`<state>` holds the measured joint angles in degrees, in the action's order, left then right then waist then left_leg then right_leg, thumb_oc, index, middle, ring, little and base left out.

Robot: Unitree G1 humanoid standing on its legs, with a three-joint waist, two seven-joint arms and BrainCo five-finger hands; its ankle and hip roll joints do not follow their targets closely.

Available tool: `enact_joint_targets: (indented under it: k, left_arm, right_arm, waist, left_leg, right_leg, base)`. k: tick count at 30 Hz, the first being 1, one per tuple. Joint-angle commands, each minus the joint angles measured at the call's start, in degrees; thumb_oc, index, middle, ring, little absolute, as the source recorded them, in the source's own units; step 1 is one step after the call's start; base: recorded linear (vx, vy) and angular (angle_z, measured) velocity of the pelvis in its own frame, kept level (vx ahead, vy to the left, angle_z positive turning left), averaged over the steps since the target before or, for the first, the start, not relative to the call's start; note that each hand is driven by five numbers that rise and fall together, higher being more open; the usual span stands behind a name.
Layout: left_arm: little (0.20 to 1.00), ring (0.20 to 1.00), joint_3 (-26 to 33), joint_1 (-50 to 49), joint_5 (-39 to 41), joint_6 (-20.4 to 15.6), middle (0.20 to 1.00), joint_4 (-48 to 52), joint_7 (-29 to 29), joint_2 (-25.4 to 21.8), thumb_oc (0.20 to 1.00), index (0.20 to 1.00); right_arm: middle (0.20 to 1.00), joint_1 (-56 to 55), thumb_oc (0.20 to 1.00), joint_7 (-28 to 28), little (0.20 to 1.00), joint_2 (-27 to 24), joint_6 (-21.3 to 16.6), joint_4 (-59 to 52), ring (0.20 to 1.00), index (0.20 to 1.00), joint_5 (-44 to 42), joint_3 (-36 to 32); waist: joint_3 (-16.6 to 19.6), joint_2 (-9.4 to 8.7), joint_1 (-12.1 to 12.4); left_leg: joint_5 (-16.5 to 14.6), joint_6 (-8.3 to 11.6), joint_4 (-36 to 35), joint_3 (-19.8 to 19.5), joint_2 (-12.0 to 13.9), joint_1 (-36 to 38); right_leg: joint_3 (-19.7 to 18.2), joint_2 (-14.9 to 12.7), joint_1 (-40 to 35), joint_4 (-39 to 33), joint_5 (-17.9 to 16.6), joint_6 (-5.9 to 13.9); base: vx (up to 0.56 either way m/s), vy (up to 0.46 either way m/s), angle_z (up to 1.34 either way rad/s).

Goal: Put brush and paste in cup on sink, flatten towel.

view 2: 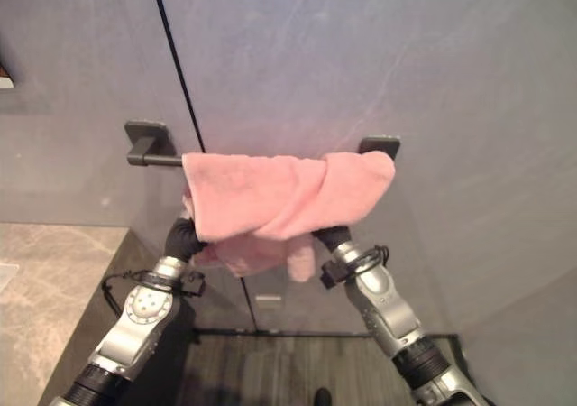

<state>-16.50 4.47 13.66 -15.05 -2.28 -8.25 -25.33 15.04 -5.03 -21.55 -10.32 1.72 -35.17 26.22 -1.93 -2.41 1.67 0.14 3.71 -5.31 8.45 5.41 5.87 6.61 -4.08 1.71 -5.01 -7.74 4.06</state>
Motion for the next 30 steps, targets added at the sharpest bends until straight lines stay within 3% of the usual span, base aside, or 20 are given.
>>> enact_joint_targets:
  k: [1,6,8,12,13,16,25,30]
  left_arm:
    - [0.200,0.200,-1.5,3.0,0.7,-0.8,0.200,-8.2,-1.1,0.2,0.200,0.200]
    - [0.200,0.200,-1.3,3.4,0.2,-0.3,0.200,-11.4,-4.1,2.2,0.200,0.200]
    - [0.200,0.200,0.2,1.8,-1.2,-1.8,0.200,-3.9,-4.3,0.8,0.200,0.200]
    - [0.200,0.200,1.4,1.1,-0.2,-3.2,0.200,0.1,-4.3,0.5,0.200,0.200]
    - [0.200,0.200,1.8,1.0,0.4,-4.0,0.200,0.9,-4.8,0.6,0.200,0.200]
    - [0.200,0.200,3.3,0.8,-0.8,-4.6,0.200,3.8,-6.6,0.6,0.200,0.200]
    - [0.200,0.200,4.9,0.0,1.1,-6.5,0.200,8.0,-8.8,1.9,0.200,0.200]
    - [0.200,0.200,5.3,-0.7,1.6,-6.3,0.200,5.0,-10.9,3.4,0.200,0.200]
  right_arm:
    - [0.200,4.0,0.200,1.9,0.200,3.2,-2.1,1.8,0.200,0.200,0.7,0.5]
    - [0.200,5.1,0.200,3.7,0.200,3.6,-1.9,-0.3,0.200,0.200,5.2,2.8]
    - [0.200,5.6,0.200,3.3,0.200,2.4,-3.5,-6.0,0.200,0.200,6.2,2.0]
    - [0.200,5.3,0.200,3.7,0.200,1.9,-4.5,-7.9,0.200,0.200,6.9,1.0]
    - [0.200,5.5,0.200,5.2,0.200,0.6,-4.7,-8.8,0.200,0.200,11.9,0.4]
    - [0.200,5.1,0.200,7.3,0.200,-0.2,-4.9,-10.9,0.200,0.200,16.0,-0.5]
    - [0.200,4.6,0.200,6.7,0.200,0.6,-5.9,-12.7,0.200,0.200,13.7,0.9]
    - [0.200,4.1,0.200,7.6,0.200,0.3,-5.2,-11.1,0.200,0.200,15.5,1.8]
  waist:
    - [1.5,-1.95,0.4]
    - [1.2,-1.93,0.3]
    - [1.0,-2.09,0.8]
    - [1.0,-2.18,0.8]
    - [1.1,-2.36,0.6]
    - [1.0,-2.48,0.5]
    - [1.0,-2.84,0.8]
    - [1.1,-2.98,0.9]
  left_leg:
    - [2.0,0.51,0.3,-1.2,-0.3,-2.9]
    - [2.0,0.38,0.3,-0.8,-0.2,-3.0]
    - [2.0,0.35,0.3,-0.9,0.0,-3.3]
    - [1.9,0.39,0.3,-0.9,0.0,-3.4]
    - [1.9,0.40,0.3,-0.9,0.0,-3.4]
    - [1.7,0.39,0.3,-0.6,0.0,-3.3]
    - [1.5,0.33,0.3,-0.3,0.0,-3.2]
    - [1.5,0.27,0.3,-0.2,0.0,-3.1]
  right_leg:
    - [-0.3,-5.4,-5.0,1.6,3.2,4.41]
    - [-0.8,-5.3,-4.6,1.7,3.1,4.35]
    - [-0.8,-5.3,-4.3,1.6,3.1,4.50]
    - [-0.9,-5.4,-4.3,1.4,3.0,4.60]
    - [-0.9,-5.4,-4.3,1.4,3.0,4.67]
    - [-1.2,-5.4,-4.2,1.2,2.9,4.74]
    - [-1.4,-5.4,-4.2,1.0,2.9,4.79]
    - [-1.6,-5.4,-4.1,0.9,2.8,4.73]
  base:
    - [0.00,0.000,0.00]
    - [0.00,0.000,0.00]
    - [0.00,0.000,0.00]
    - [0.00,0.000,0.00]
    - [0.00,0.000,0.00]
    - [0.00,0.001,-0.01]
    - [0.00,0.000,-0.01]
    - [0.00,-0.001,-0.02]
